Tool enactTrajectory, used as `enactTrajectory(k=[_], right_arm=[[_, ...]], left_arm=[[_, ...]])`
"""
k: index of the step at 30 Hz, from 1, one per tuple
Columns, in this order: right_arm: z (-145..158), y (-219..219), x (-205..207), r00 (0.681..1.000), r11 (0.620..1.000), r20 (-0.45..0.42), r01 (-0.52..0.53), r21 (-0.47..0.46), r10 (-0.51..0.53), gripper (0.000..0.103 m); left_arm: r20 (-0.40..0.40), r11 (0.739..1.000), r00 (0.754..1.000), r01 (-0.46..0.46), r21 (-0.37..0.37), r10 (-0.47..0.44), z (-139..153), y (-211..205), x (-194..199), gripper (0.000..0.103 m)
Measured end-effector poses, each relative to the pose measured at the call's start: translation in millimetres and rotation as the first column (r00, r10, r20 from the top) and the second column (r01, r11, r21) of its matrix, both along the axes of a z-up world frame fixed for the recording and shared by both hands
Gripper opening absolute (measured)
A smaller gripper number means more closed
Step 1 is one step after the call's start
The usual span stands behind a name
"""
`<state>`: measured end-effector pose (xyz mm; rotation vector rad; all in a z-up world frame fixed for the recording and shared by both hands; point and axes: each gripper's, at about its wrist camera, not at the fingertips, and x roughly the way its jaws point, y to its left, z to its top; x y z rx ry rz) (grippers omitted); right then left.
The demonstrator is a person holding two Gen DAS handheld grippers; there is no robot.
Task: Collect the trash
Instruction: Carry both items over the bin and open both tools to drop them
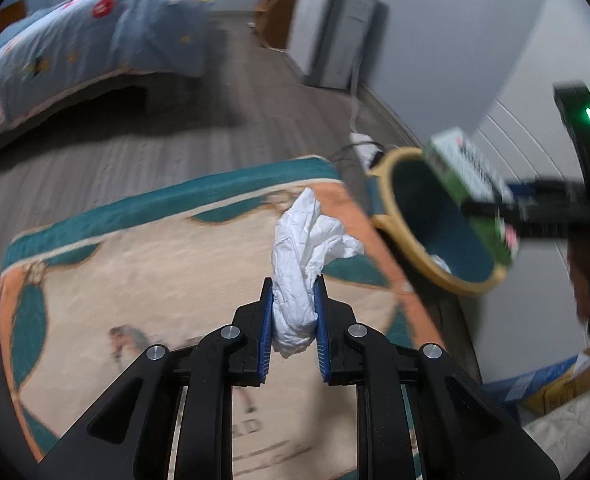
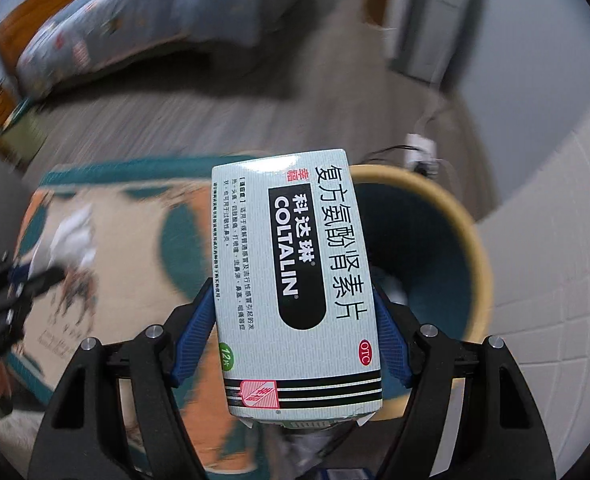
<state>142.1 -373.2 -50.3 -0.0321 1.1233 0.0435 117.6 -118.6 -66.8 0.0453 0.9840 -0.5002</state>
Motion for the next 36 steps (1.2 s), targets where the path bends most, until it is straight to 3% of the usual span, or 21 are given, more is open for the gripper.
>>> enactTrajectory(k=[7,16,21,23,28,36], right_arm=[[-24,-97,-1,0.970,0.970,-0.044,0.241,0.042,-0.239,0.071],[-57,-110,-1,0.936,0.936,-0.114,0.343,0.078,-0.333,0.071],[-53,-124,-3,0.923,0.919,-0.108,0.380,0.107,-0.369,0.071],[-55,-125,-2,0.921,0.916,-0.110,0.385,0.114,-0.373,0.071],[-67,-119,1,0.926,0.923,-0.127,0.369,0.110,-0.355,0.072],[-113,-92,23,0.934,0.951,-0.201,0.307,0.035,-0.295,0.072]], left_arm=[[0.010,0.977,0.979,0.202,0.061,-0.203,3,-85,-7,0.019],[-0.066,0.926,0.931,0.365,0.098,-0.360,-21,-175,0,0.020],[-0.030,0.914,0.925,0.378,0.149,-0.378,-28,-203,18,0.024],[-0.014,0.914,0.926,0.374,0.159,-0.377,-29,-209,27,0.037],[0.011,0.925,0.934,0.352,0.145,-0.357,-28,-206,39,0.060],[0.045,0.955,0.960,0.269,0.124,-0.276,-30,-170,45,0.064]])
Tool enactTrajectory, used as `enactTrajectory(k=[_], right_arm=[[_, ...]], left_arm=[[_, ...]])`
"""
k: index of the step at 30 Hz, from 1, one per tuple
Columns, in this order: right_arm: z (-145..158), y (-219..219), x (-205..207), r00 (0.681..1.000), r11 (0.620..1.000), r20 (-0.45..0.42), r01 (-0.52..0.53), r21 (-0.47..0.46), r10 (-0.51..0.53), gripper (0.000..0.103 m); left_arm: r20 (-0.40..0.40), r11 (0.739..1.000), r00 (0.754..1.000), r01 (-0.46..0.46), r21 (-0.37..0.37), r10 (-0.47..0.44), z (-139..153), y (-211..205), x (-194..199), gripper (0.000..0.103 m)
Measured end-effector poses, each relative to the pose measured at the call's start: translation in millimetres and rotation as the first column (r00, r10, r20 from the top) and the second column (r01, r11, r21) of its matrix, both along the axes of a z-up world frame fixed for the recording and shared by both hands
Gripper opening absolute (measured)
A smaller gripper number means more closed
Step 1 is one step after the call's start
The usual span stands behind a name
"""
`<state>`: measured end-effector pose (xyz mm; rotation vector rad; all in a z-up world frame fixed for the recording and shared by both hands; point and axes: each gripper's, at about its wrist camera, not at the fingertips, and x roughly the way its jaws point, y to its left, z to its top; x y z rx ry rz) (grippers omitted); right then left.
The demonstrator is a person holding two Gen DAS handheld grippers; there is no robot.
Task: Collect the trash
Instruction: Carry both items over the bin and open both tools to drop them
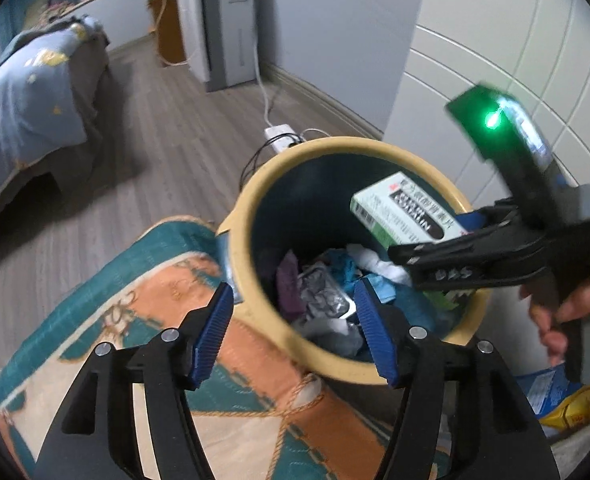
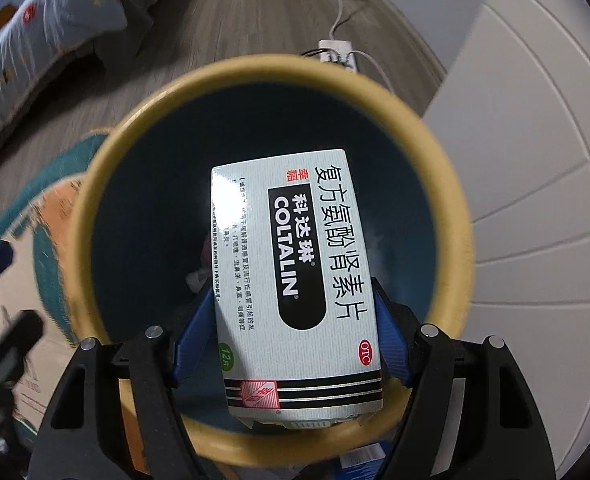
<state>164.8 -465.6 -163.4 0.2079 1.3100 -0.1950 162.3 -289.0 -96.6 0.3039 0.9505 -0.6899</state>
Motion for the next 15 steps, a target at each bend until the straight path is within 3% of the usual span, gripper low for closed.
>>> enactTrajectory(k=[4,5,7,15], right_arm=[[-2,11,10,0.999,0.999,0.034,-0.029,-0.040,0.031,0.075],[1,11,11,0.998,0.998,0.055,-0.029,-0.050,0.032,0.086],[7,10,10,0.995,0.996,0.095,-0.004,-0.088,0.013,0.091],[-1,-4,-3,0.996,0.997,0.076,0.050,-0.055,-0.045,0.091]], left_arm=[[-0.016,1.000,1.000,-0.023,-0.007,0.023,-5,10,2,0.067],[-0.016,1.000,1.000,-0.024,-0.004,0.023,-6,10,1,0.067],[-0.015,1.000,1.000,-0.019,0.000,0.019,-7,11,0,0.067],[-0.023,0.999,0.999,-0.031,-0.024,0.031,-7,13,-3,0.076]])
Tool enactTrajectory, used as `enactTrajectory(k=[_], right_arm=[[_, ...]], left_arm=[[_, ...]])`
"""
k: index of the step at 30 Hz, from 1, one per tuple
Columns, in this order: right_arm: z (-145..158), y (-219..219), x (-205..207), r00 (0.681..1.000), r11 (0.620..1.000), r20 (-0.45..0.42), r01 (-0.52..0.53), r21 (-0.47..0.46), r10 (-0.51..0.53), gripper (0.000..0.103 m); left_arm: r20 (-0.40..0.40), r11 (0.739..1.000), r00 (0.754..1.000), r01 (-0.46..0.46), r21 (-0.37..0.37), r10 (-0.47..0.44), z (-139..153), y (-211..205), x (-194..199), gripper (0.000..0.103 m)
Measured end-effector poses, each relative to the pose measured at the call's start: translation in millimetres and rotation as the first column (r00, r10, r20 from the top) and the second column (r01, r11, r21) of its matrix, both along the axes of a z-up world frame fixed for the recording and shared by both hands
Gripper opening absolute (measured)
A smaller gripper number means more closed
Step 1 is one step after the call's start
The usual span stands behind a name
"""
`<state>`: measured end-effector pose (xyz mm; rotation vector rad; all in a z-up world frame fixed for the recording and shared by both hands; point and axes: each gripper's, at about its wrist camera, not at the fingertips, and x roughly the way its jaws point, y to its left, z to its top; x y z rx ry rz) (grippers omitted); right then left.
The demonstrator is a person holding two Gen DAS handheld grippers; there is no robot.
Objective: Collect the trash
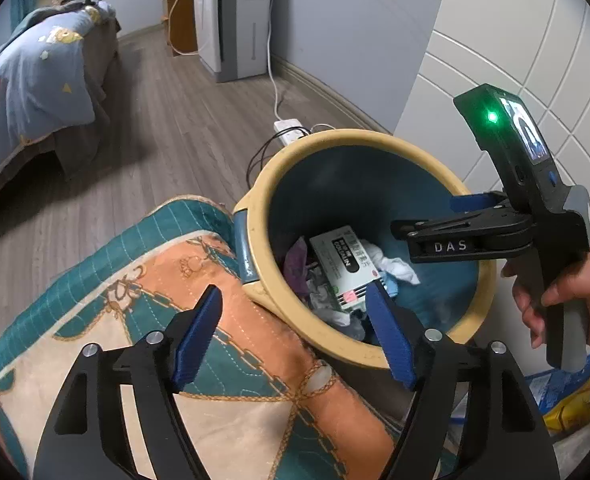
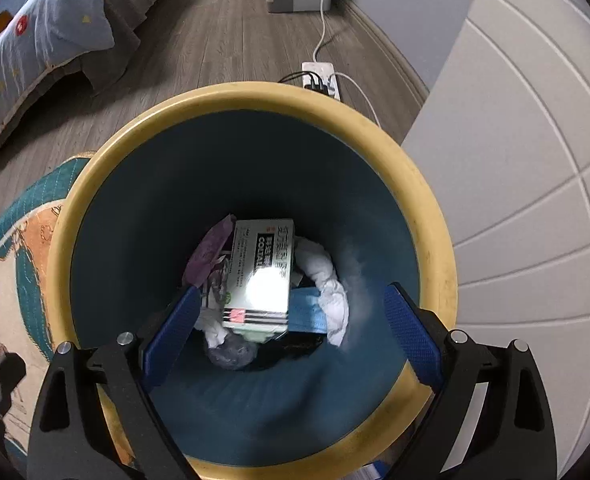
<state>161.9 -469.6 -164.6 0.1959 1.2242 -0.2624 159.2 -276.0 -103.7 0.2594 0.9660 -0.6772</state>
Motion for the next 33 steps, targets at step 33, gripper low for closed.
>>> enactTrajectory(k=[33], right_arm=[[171,41,-167,0.960,0.988,0.281,0.057,-0.140,-0.016,0.097]], left_arm=[[0.100,0.956,0.956,-0.263,-0.126,0.276,130,73,-106,0.098]])
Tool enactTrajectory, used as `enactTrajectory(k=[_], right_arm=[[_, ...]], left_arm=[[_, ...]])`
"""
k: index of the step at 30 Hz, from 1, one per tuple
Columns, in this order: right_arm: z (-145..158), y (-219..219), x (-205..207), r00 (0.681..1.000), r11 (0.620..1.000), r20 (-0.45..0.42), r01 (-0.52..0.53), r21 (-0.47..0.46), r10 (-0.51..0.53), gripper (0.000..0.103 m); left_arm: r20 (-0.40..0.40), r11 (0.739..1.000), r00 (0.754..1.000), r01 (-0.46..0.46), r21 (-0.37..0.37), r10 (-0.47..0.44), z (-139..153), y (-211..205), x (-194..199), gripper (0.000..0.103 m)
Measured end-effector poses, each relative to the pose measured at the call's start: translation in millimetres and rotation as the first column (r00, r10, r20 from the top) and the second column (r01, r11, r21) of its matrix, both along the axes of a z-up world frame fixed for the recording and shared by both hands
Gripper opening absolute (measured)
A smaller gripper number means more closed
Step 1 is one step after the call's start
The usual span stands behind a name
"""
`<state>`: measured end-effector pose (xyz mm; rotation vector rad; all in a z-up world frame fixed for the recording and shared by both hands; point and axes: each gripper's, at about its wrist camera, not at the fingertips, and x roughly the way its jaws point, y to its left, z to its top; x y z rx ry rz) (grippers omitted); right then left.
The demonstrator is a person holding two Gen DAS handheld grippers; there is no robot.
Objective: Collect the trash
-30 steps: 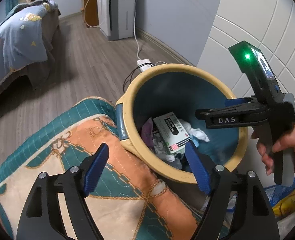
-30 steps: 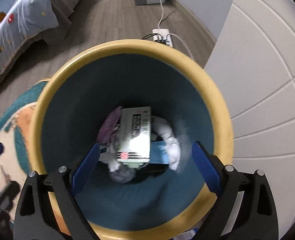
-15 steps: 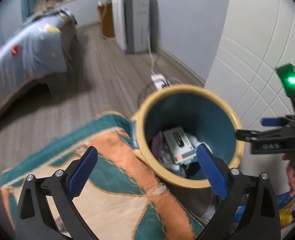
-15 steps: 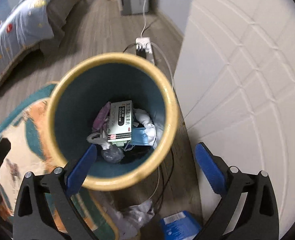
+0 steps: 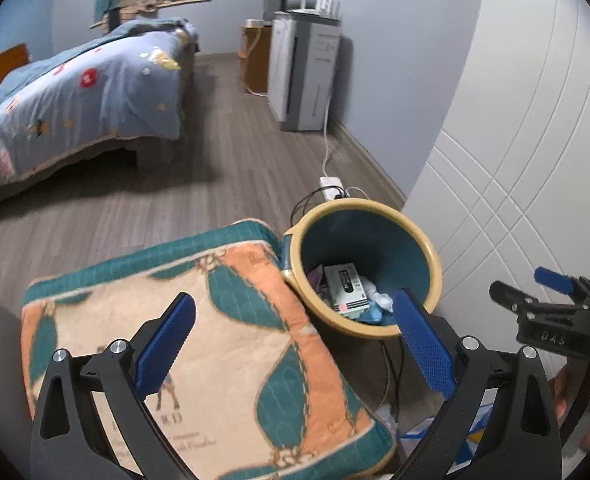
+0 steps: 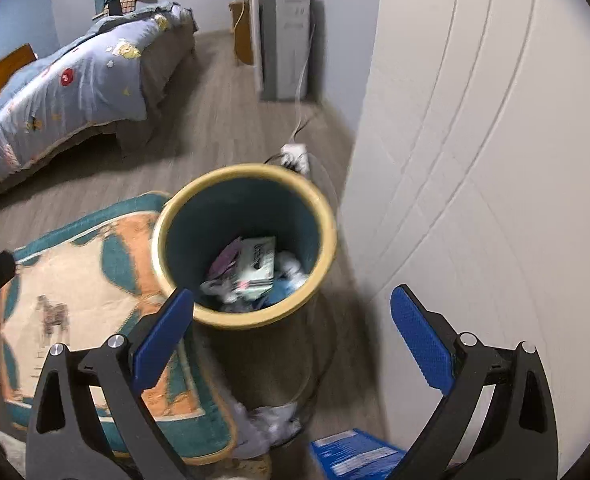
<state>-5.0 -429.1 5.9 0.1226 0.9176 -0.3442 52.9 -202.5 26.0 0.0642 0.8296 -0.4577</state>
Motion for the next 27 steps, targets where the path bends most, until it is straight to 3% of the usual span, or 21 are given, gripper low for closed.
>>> enactTrajectory(k=[5,7,10,15,21,27], right_arm=[[26,-10,-17,0.990,0.996,0.110,0.087,-0.037,-0.082,0.097],[31,-21,-25,0.981,0.993,0.150,0.121,0.015,-0.122,0.097],[29,-26,-25,0.980,0.992,0.176,0.075,0.101,-0.092,0.097],[38,0,-14,0.984,0.999,0.179,0.015,-0.035,-0.008,0.097],[46,28,-17,0.983,0.992,0.175,-0.029,-0.124,0.050,0.097],[33,20,-18,0.989,0.996,0.147,-0.020,-0.091,0.033,0.097]], left_arm=[[0.050,0.999,0.998,0.028,0.020,-0.029,9,-6,-15,0.098],[0.144,0.997,0.988,0.049,0.057,-0.057,16,-11,-28,0.098],[0.248,0.992,0.964,0.069,0.106,-0.094,21,-17,-40,0.098],[0.193,0.990,0.973,0.116,0.081,-0.130,25,-18,-35,0.098],[0.113,0.997,0.991,0.071,0.021,-0.073,22,-1,-20,0.098],[0.136,1.000,0.990,0.018,0.024,-0.021,24,7,-17,0.098]])
